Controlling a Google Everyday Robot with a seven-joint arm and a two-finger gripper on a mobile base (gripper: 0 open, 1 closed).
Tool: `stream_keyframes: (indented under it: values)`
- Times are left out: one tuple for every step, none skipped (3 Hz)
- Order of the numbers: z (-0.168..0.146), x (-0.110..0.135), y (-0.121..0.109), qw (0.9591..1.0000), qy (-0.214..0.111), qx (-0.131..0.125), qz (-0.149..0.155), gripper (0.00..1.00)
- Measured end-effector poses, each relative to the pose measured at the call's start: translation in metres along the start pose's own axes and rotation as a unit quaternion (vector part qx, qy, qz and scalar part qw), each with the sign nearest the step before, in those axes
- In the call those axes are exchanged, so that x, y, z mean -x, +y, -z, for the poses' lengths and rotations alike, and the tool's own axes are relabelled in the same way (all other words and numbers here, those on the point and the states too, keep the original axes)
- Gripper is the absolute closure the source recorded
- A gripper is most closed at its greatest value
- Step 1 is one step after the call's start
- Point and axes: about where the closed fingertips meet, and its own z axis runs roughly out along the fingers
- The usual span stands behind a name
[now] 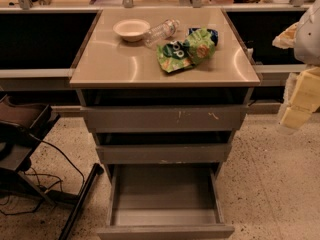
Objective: Place green rice chip bag into bottom drawer
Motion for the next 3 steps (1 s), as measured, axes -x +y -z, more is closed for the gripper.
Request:
stream_keyframes:
  values:
    - [-0.001, 0.008, -0.016, 0.9999, -0.008, -0.015, 0.0, 0.0]
    - [-0.001, 0.008, -0.017, 0.9999, -0.009, -0.015, 0.0, 0.0]
    - [-0.004, 0.033, -0.034, 0.9968, -0.073, -0.019, 0.028, 0.0]
